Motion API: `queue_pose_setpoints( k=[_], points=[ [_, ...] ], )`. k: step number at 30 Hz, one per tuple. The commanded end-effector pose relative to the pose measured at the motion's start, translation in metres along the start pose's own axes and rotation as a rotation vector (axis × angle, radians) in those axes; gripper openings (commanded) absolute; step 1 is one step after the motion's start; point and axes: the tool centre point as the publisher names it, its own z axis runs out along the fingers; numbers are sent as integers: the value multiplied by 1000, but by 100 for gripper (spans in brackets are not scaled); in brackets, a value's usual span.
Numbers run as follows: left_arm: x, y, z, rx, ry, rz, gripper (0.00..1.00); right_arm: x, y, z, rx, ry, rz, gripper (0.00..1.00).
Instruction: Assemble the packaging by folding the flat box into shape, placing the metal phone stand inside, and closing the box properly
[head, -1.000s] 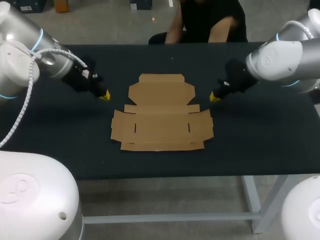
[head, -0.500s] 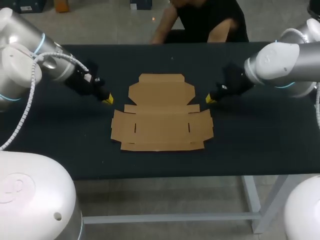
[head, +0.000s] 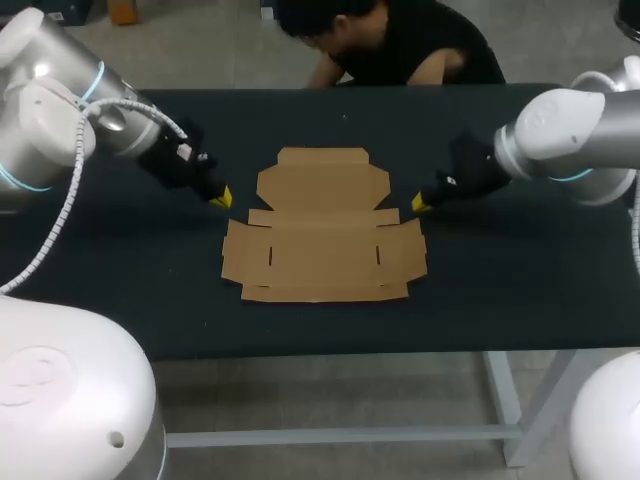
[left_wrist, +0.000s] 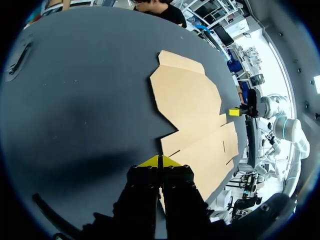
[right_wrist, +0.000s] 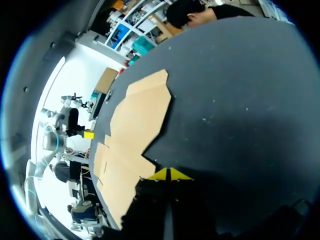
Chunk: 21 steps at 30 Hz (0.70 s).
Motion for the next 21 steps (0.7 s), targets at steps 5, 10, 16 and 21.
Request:
queue_pose_setpoints(
  k=[5, 10, 16, 21],
  points=[
    [-11, 1, 11, 15, 51, 11, 0, -6, 6, 10, 17, 40, -22, 0],
    [-12, -2, 20, 12, 70, 15, 0, -2, 5, 15, 33, 55, -65, 0],
    [-13, -4, 27, 1, 86, 17, 0, 1, 5, 21, 59, 74, -76, 0],
    [-13, -6, 32, -3, 103, 22, 0, 0, 3, 22, 71, 97, -87, 0]
  ],
)
